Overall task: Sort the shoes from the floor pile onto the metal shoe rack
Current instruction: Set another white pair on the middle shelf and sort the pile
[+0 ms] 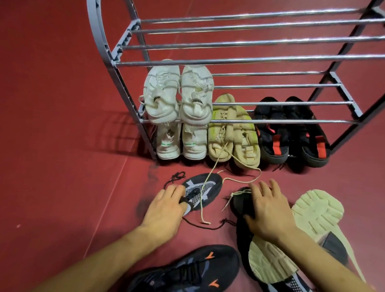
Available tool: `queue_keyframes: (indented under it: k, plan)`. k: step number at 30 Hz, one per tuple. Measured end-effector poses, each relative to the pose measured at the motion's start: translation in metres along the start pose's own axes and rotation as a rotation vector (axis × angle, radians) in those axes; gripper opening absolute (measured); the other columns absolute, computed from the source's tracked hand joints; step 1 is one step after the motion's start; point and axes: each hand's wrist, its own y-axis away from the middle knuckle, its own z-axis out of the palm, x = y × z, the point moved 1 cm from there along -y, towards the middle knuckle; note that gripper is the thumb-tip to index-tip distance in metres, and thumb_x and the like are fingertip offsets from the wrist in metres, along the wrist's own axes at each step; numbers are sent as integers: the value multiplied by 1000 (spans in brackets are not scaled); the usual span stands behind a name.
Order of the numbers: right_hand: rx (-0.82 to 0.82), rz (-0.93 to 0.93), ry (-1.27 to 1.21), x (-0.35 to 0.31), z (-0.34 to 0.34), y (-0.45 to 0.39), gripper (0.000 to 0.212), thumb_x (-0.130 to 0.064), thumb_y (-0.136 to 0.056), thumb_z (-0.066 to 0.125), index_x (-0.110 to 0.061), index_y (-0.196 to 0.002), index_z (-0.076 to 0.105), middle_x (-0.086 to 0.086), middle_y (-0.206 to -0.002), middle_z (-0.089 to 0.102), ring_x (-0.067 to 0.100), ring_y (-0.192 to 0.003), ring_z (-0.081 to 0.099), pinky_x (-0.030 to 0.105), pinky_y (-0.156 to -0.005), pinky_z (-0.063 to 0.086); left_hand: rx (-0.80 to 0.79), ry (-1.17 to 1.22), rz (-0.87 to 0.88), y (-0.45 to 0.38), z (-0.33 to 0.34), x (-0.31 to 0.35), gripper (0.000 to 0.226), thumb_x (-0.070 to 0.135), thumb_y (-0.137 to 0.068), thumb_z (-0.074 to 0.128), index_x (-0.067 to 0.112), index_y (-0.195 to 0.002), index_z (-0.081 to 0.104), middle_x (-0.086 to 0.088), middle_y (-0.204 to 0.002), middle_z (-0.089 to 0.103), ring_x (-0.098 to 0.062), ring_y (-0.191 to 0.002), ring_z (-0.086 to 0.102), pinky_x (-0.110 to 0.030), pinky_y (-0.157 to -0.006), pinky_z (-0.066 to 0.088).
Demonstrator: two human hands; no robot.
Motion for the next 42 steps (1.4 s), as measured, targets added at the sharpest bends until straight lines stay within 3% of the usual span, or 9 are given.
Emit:
queue_keyframes:
  k: [3,6,9,13,18,26,29,33,42]
  plan:
    - [-197,165,17,7,1,-4,121,-68,-71,68,-6,-156,8,17,-149,44,40,-138,37,43,-108,38,32,81,-65,-1,5,5,23,25,-69,75,18,-90,73,-11,-145,43,-36,-140,34,-60,-108,34]
    - [-129,126,43,11,-5,-6,86,-67,-64,71,-13,-123,39,9,-123,66,33,-117,55,39,-91,46,-77,108,-68,-1,11,12,32,26,-87,57,17,-117,63,-8,-155,29,-28,-145,24,-50,-111,31]
    - [-45,111,-27,5,-21,4,75,-63,-53,73,-21,-98,30,1,-106,68,29,-107,55,39,-77,41,-31,139,-64,2,15,10,30,24,-87,56,17,-115,63,-6,-147,42,-27,-142,33,-46,-104,38]
    - [178,-33,-159,0,-53,24,97,-72,-47,80,-23,-122,40,-5,-111,54,26,-107,48,44,-81,48,-27,130,-65,-1,20,11,28,24,-82,58,16,-107,67,-6,-140,48,-29,-137,40,-48,-97,43]
    - [568,-369,-444,12,-56,61,68,-18,-63,80,-19,-124,50,7,-108,56,32,-94,56,44,-75,50,-27,109,-66,-3,21,12,29,26,-77,58,17,-102,68,-7,-134,52,-31,-133,44,-49,-89,46]
    - [-45,-495,147,7,-8,82,50,-28,-43,70,-32,-90,52,-1,-96,59,17,-60,62,31,-48,49,-94,19,-75,-3,15,16,37,31,-87,53,16,-120,61,-5,-143,41,-27,-139,32,-45,-97,39]
    - [-172,-490,39,6,-29,77,35,-25,-70,63,-28,-104,57,-2,-110,50,20,-88,63,34,-71,49,-107,12,-72,-3,14,16,37,31,-88,52,15,-121,61,-5,-144,40,-27,-140,30,-44,-98,39]
    - [-145,-425,-147,5,-48,67,45,-26,-78,27,-22,-112,56,-2,-115,52,23,-105,59,32,-80,46,-104,26,-65,-4,12,15,37,32,-87,54,16,-119,62,-4,-143,42,-27,-139,32,-44,-97,40]
    - [-56,351,9,82,-43,44,34,-38,-93,45,-14,-118,52,12,-118,55,37,-110,57,41,-83,52,-117,68,-76,-4,15,10,39,31,-89,50,15,-123,59,-2,-146,40,-23,-142,28,-44,-100,39]
